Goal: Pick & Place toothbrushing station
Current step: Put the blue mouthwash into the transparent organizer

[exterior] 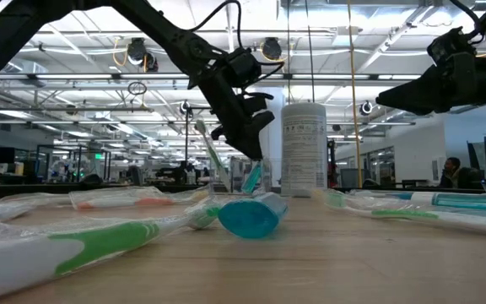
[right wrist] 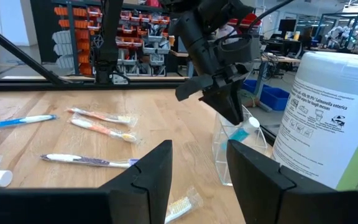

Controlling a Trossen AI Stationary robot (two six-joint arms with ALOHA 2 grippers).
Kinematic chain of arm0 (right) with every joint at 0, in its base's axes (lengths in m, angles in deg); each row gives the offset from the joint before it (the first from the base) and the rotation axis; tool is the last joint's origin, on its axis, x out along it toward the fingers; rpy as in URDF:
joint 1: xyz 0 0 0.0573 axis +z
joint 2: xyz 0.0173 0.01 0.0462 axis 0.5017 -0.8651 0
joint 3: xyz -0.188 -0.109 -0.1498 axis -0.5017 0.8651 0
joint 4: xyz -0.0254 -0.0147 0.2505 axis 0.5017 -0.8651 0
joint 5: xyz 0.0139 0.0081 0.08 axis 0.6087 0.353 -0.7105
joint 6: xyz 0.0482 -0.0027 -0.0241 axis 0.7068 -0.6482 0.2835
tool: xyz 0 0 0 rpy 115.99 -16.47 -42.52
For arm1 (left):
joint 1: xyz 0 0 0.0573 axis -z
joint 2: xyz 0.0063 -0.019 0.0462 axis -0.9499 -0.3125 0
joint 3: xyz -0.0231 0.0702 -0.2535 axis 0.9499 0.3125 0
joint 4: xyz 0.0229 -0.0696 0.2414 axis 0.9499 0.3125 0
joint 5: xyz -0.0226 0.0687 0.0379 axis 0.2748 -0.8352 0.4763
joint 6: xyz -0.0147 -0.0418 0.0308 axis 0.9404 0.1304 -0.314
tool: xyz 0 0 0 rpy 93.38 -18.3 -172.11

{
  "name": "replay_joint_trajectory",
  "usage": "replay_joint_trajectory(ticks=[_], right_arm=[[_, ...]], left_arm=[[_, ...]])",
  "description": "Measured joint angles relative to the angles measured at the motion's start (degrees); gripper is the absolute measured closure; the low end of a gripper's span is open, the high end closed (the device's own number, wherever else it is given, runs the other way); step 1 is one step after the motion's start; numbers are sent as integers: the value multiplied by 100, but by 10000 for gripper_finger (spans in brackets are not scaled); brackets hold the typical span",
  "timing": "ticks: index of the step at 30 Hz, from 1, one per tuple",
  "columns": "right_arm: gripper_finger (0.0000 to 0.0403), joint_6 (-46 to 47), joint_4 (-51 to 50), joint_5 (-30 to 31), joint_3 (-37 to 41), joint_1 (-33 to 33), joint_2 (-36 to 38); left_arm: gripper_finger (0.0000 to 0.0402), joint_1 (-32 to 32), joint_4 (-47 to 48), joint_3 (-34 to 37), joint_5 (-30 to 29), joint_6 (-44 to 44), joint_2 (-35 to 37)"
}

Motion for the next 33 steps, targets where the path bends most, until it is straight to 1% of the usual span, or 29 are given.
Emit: replay_joint_trajectory(ticks=[7,11,15,20,25,29,33], right_arm=[[259,-22,0,0,1,-2,-1],[259,-22,0,0,2,-2,-1],[259,-22,4,0,0,-1,-2],[259,-21,20,0,1,-2,-1],[259,-20,18,0,2,-2,-1],[259,-22,17,2,2,-2,0],[259,-22,17,1,1,-1,-2]], left_arm=[[249,-7,-144,0,31,-125,0],[227,-11,-240,-4,-225,-80,-47],[230,-29,-330,-4,-259,-104,-54],[253,-49,-390,-4,-233,-48,-61],[274,-103,-351,-6,-212,37,-216],[276,-103,-423,-9,-227,35,-241],[277,-108,-505,-7,-57,-96,-251]])
